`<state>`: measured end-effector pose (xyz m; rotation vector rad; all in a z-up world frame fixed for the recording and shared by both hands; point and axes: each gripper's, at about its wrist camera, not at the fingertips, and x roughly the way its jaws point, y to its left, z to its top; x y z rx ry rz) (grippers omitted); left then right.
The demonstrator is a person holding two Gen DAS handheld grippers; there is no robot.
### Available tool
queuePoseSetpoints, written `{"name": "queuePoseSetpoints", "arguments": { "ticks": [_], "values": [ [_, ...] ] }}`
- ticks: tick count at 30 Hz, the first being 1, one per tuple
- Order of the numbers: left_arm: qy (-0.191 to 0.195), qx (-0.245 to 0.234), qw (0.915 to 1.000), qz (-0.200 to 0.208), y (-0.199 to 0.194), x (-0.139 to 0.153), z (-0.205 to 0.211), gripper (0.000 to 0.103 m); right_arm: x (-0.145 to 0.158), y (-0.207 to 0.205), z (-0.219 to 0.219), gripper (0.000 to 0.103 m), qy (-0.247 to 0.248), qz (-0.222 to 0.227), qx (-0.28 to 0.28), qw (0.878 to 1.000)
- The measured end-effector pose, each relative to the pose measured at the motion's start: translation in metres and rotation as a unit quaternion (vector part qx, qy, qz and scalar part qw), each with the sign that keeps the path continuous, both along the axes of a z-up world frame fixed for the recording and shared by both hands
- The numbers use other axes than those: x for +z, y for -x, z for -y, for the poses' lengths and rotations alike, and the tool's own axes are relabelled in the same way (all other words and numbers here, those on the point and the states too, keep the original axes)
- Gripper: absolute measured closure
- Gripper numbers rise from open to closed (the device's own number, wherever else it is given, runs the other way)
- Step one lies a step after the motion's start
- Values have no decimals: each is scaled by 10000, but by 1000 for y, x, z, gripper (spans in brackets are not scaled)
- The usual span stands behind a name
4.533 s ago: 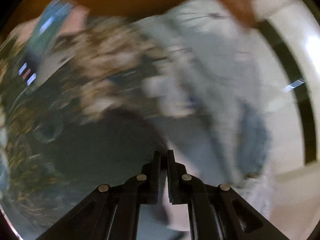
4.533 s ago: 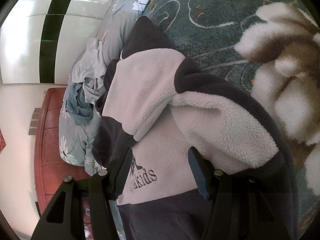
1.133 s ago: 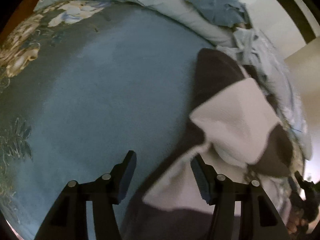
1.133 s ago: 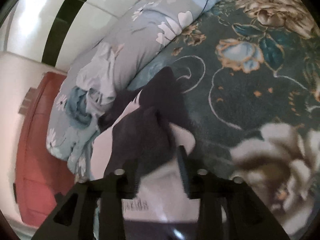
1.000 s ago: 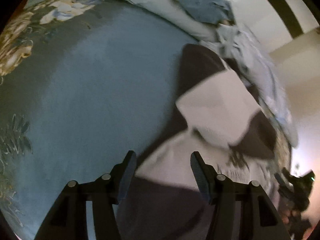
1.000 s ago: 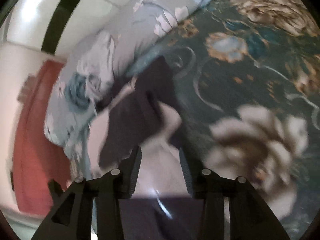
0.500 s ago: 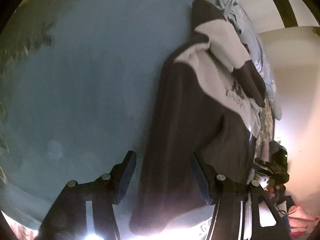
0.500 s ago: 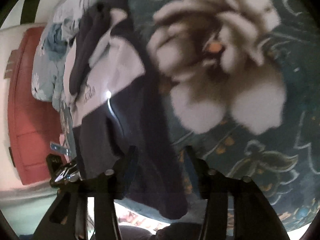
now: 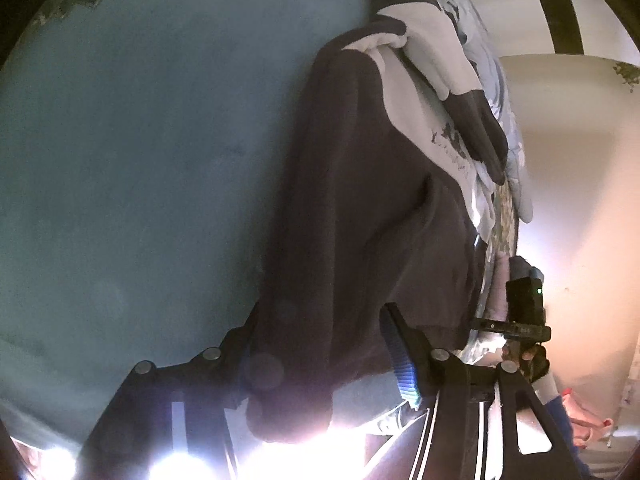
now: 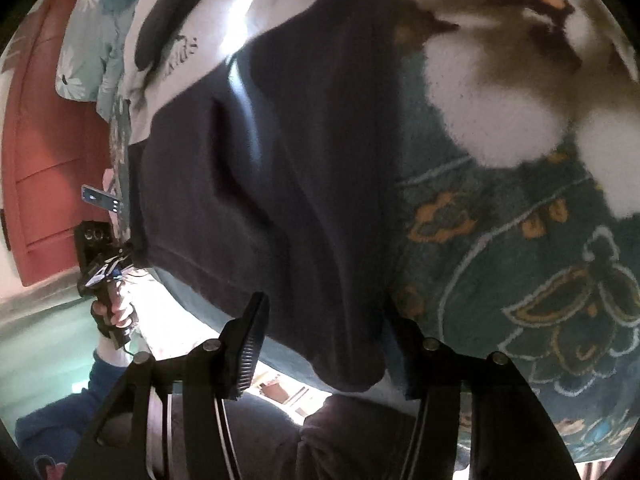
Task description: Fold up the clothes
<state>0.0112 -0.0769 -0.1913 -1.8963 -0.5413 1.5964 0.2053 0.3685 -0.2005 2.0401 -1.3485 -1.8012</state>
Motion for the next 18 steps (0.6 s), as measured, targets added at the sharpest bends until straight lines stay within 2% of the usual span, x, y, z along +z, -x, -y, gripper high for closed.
{"name": "queuePoseSetpoints", "arguments": {
  "ticks": [3,5,6,7,8,10,14,18],
  "values": [
    [5,-57,10000,-43,-2,0,-1,45,-2,10,1,48,53,-21,30,10000],
    [9,-95,9999,-72,-3,1,-2,55,-2,14,1,49,121,-66,39,9999],
    [11,-114,9999,-87,-3,1,-2,59,-2,17,1,58,156,-88,44,9998],
    [12,-132,9999,-101,-4,1,-2,66,0,16,3,69,139,-72,129,9998],
    [14,-151,9998,-116,-4,1,-3,74,2,16,5,73,122,-54,216,9997],
    [8,-163,9998,-146,-6,1,-1,81,5,15,9,81,87,-19,390,9992],
    [77,-146,9993,-325,-9,6,0,86,13,6,11,88,-48,89,594,9982],
    [70,-78,9987,-494,-13,14,-1,89,26,-1,8,91,61,-154,236,9996]
  ]
}}
